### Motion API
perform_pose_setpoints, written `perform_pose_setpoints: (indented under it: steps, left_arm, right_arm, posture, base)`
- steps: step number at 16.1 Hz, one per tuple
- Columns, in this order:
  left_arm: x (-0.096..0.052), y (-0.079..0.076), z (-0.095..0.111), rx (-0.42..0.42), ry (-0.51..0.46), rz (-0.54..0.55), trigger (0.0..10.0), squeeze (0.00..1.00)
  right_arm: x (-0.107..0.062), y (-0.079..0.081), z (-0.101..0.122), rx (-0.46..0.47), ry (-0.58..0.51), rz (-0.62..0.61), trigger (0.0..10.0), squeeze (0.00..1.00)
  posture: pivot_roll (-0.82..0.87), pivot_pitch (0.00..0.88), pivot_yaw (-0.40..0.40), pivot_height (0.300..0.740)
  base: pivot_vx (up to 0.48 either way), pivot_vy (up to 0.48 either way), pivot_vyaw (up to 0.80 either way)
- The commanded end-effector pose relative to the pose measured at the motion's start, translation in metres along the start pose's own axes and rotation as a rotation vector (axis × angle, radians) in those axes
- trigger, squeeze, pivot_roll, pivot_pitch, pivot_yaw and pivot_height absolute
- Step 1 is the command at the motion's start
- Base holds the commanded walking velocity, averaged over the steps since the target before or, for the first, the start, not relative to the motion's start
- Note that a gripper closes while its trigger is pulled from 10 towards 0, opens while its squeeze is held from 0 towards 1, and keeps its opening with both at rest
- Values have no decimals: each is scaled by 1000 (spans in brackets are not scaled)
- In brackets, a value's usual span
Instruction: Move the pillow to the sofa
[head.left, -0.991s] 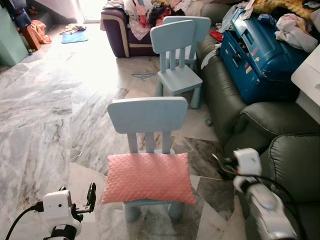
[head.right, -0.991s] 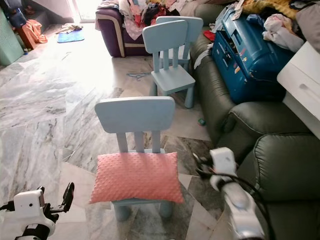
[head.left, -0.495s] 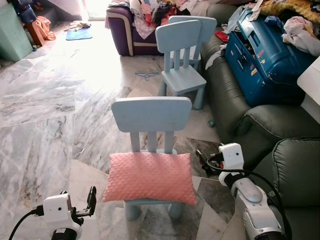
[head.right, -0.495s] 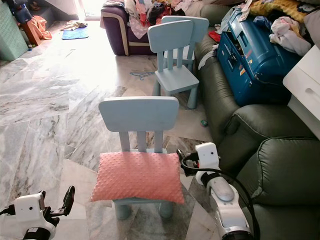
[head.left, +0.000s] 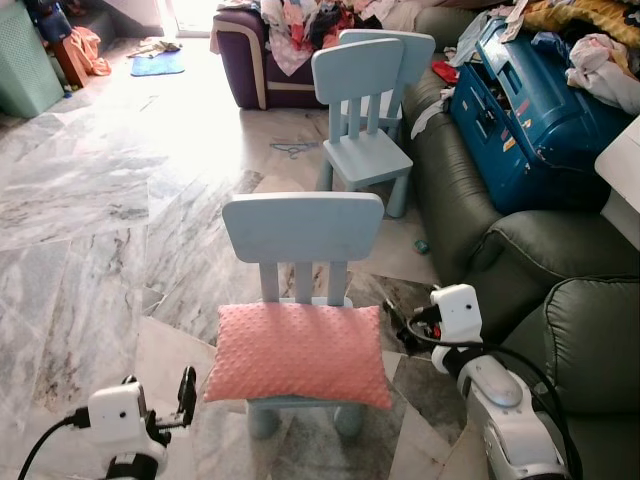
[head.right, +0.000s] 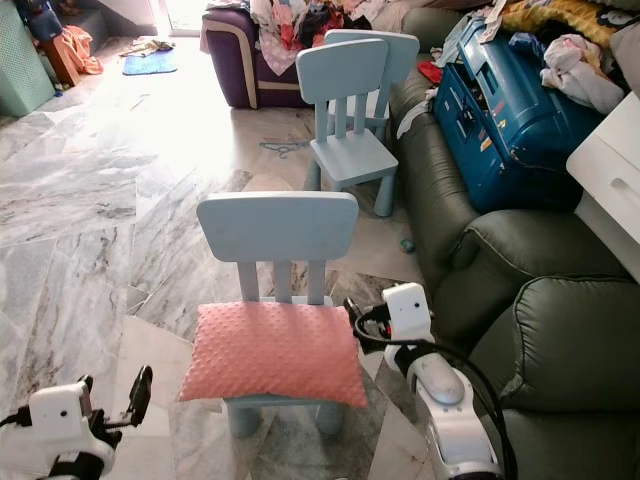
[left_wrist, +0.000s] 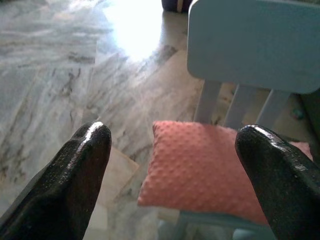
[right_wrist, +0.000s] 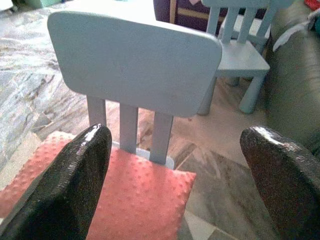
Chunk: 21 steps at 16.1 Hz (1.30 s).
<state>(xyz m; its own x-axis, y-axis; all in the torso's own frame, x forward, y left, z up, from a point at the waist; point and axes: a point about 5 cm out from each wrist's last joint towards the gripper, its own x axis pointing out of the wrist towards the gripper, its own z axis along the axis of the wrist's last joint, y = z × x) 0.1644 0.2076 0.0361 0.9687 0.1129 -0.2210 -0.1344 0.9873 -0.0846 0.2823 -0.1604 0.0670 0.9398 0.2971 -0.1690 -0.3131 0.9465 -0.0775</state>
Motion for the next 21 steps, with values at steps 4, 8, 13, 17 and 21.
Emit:
perform_pose_setpoints:
  steps: [4,8,13,17,21]
  left_arm:
    - [-5,-4,4,10,14,-7,10000,0]
    - [-8,-5,7,18,23,-6,10000,0]
    - [-14,-8,8,17,38,-8,10000,0]
    - [-23,-12,5,10,63,-9,10000,0]
    - [-27,-15,3,7,78,-17,10000,0]
  right_arm:
    - [-6,4,3,-3,3,20,10000,0]
    - [-11,7,2,1,18,29,10000,0]
    - [-17,9,1,4,31,43,10000,0]
    - [-26,9,-1,8,49,51,10000,0]
    - [-30,8,-2,5,65,58,10000,0]
  posture:
    - [-119,152,-5,740]
    - [-119,162,-2,740]
    - [-117,183,-5,732]
    - [-120,211,-8,732]
    - [-123,229,-13,732]
  base:
    - [0,0,0]
    - [0,0,0]
    - [0,0,0]
    - [0,0,0]
    - [0,0,0]
